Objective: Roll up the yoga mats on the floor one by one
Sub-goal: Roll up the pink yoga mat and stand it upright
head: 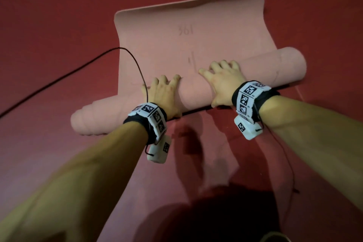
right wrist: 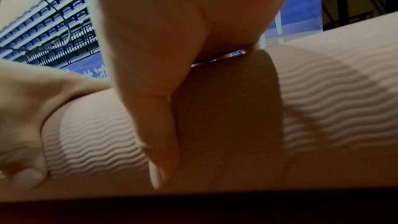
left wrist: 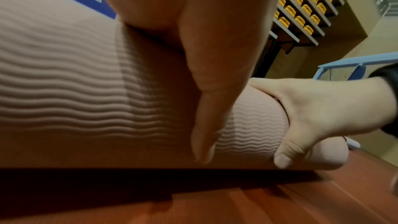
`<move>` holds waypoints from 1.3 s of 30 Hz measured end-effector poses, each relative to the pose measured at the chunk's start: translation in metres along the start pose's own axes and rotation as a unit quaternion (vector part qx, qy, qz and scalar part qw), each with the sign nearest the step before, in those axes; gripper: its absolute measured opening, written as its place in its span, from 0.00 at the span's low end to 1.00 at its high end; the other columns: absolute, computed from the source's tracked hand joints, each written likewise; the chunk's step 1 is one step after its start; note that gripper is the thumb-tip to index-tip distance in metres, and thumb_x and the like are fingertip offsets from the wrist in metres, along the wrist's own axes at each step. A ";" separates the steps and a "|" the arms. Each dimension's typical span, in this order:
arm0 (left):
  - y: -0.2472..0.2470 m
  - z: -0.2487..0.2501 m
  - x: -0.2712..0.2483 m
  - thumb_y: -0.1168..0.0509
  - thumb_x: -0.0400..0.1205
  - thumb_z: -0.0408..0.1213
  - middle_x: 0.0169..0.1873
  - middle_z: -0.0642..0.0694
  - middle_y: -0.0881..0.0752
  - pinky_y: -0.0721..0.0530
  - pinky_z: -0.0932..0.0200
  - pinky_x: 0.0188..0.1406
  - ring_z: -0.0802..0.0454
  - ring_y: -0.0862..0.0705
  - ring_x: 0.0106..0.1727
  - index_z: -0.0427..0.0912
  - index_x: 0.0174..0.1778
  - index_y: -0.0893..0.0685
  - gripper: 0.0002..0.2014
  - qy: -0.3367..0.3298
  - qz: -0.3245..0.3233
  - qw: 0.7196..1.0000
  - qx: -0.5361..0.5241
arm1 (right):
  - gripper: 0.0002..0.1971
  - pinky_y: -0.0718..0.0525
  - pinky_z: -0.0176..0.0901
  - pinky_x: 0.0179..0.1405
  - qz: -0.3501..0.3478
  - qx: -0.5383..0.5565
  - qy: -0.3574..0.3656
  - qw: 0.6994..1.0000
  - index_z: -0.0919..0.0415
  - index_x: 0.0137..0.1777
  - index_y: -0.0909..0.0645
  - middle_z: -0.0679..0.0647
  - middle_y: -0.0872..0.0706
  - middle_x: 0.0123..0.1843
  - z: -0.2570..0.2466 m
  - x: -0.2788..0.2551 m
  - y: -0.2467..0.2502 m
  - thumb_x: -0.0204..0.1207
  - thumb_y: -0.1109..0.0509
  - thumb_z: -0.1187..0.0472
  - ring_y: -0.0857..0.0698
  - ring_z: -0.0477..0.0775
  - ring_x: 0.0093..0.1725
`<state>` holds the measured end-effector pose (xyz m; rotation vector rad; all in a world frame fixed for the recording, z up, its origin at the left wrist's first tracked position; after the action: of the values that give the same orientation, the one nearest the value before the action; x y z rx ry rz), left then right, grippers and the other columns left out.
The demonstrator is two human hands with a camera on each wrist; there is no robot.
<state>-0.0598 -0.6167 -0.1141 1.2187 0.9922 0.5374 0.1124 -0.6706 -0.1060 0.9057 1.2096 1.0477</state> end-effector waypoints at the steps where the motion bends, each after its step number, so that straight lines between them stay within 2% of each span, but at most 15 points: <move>1: -0.002 0.001 -0.005 0.16 0.55 0.60 0.68 0.45 0.27 0.30 0.30 0.69 0.40 0.29 0.71 0.60 0.80 0.42 0.59 -0.002 -0.009 1.000 0.001 | 0.60 0.30 0.64 0.67 -0.010 -0.002 0.002 1.000 0.45 0.81 0.41 0.55 0.27 0.70 -0.002 -0.005 -0.001 0.48 0.16 0.34 0.29 0.62 0.69; 4: -0.012 0.003 -0.023 0.17 0.57 0.60 0.67 0.46 0.27 0.28 0.32 0.66 0.40 0.28 0.70 0.60 0.80 0.43 0.58 -0.015 -0.051 0.999 -0.007 | 0.59 0.28 0.63 0.64 -0.051 -0.002 0.017 0.999 0.45 0.79 0.39 0.54 0.27 0.67 -0.008 -0.022 -0.006 0.46 0.17 0.32 0.28 0.60 0.67; 6: -0.014 0.004 -0.034 0.19 0.58 0.62 0.67 0.47 0.27 0.29 0.30 0.69 0.41 0.29 0.70 0.62 0.80 0.43 0.57 -0.017 -0.083 0.996 -0.019 | 0.59 0.27 0.62 0.62 -0.080 0.004 0.026 0.996 0.45 0.78 0.38 0.53 0.26 0.66 -0.011 -0.032 -0.008 0.45 0.16 0.32 0.28 0.60 0.66; 10: -0.020 0.009 -0.052 0.20 0.55 0.67 0.66 0.48 0.27 0.29 0.29 0.68 0.41 0.28 0.71 0.64 0.79 0.42 0.57 -0.024 -0.136 0.990 -0.027 | 0.59 0.26 0.61 0.60 -0.136 0.019 0.038 0.990 0.46 0.79 0.37 0.53 0.26 0.65 -0.017 -0.050 -0.013 0.46 0.15 0.33 0.28 0.59 0.66; 17: -0.038 0.014 -0.073 0.16 0.56 0.58 0.60 0.50 0.25 0.24 0.31 0.64 0.41 0.26 0.65 0.64 0.73 0.35 0.51 -0.061 -0.218 0.973 -0.044 | 0.58 0.26 0.65 0.63 -0.213 0.050 0.072 0.973 0.46 0.77 0.36 0.53 0.26 0.64 -0.023 -0.077 -0.023 0.46 0.15 0.34 0.27 0.59 0.65; 20: -0.039 0.015 -0.074 0.16 0.54 0.58 0.59 0.51 0.25 0.24 0.31 0.64 0.42 0.26 0.64 0.65 0.71 0.34 0.50 -0.061 -0.228 0.970 -0.063 | 0.59 0.27 0.64 0.64 -0.221 0.065 0.073 0.970 0.46 0.79 0.37 0.52 0.26 0.64 -0.024 -0.081 -0.024 0.47 0.15 0.34 0.27 0.58 0.65; 24: -0.034 0.015 -0.069 0.15 0.51 0.59 0.60 0.51 0.24 0.22 0.32 0.65 0.42 0.25 0.65 0.66 0.72 0.33 0.53 -0.057 -0.244 0.965 -0.072 | 0.61 0.28 0.64 0.69 -0.233 0.081 0.056 0.967 0.46 0.83 0.42 0.53 0.27 0.70 -0.022 -0.080 -0.024 0.51 0.14 0.36 0.27 0.59 0.69; 28: -0.030 0.014 -0.060 0.14 0.48 0.58 0.61 0.51 0.21 0.17 0.43 0.65 0.44 0.21 0.64 0.63 0.72 0.30 0.54 -0.057 -0.271 0.956 -0.092 | 0.65 0.34 0.65 0.75 -0.201 0.076 0.029 0.976 0.45 0.85 0.50 0.54 0.31 0.75 -0.026 -0.085 -0.028 0.53 0.15 0.35 0.32 0.61 0.74; 30: -0.030 0.013 -0.057 0.16 0.40 0.61 0.61 0.53 0.19 0.16 0.47 0.64 0.47 0.18 0.63 0.64 0.69 0.29 0.57 -0.051 -0.288 0.950 -0.108 | 0.65 0.37 0.65 0.76 -0.184 0.080 0.025 0.979 0.45 0.85 0.51 0.54 0.31 0.75 -0.027 -0.086 -0.030 0.52 0.16 0.33 0.32 0.60 0.74; 32: -0.032 0.011 -0.054 0.19 0.36 0.64 0.62 0.53 0.17 0.16 0.47 0.65 0.48 0.17 0.62 0.62 0.71 0.30 0.62 -0.048 -0.288 0.948 -0.126 | 0.65 0.35 0.63 0.74 -0.183 0.089 0.033 0.979 0.44 0.85 0.50 0.53 0.30 0.73 -0.025 -0.083 -0.030 0.52 0.17 0.32 0.31 0.59 0.73; 33: -0.032 0.011 -0.055 0.18 0.37 0.64 0.64 0.52 0.18 0.16 0.46 0.66 0.47 0.17 0.64 0.62 0.74 0.32 0.64 -0.050 -0.283 0.949 -0.130 | 0.64 0.34 0.63 0.73 -0.189 0.094 0.036 0.977 0.44 0.85 0.49 0.53 0.29 0.73 -0.024 -0.080 -0.029 0.51 0.16 0.32 0.31 0.59 0.73; 36: -0.028 0.007 -0.058 0.15 0.51 0.62 0.72 0.50 0.26 0.25 0.36 0.72 0.42 0.25 0.72 0.61 0.82 0.40 0.63 -0.046 -0.242 0.964 -0.099 | 0.62 0.32 0.64 0.71 -0.211 0.102 0.038 0.971 0.44 0.84 0.44 0.54 0.28 0.71 -0.021 -0.071 -0.027 0.50 0.15 0.34 0.30 0.60 0.72; 39: -0.027 0.010 -0.065 0.19 0.55 0.68 0.71 0.49 0.29 0.29 0.27 0.70 0.40 0.28 0.72 0.61 0.81 0.43 0.60 -0.037 -0.192 0.980 -0.027 | 0.62 0.31 0.63 0.71 -0.237 0.127 0.041 0.962 0.42 0.83 0.42 0.55 0.27 0.70 -0.017 -0.059 -0.025 0.49 0.14 0.34 0.28 0.62 0.72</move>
<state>-0.0872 -0.6820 -0.1172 0.9591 1.1083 0.2113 0.0962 -0.7344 -0.1153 0.7169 1.5608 0.5561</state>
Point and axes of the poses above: each hand's wrist, its own x-axis towards the middle knuckle, its own y-axis out of the back of the hand, z = x × y, the point moved 5 cm from there along x, towards the middle knuckle
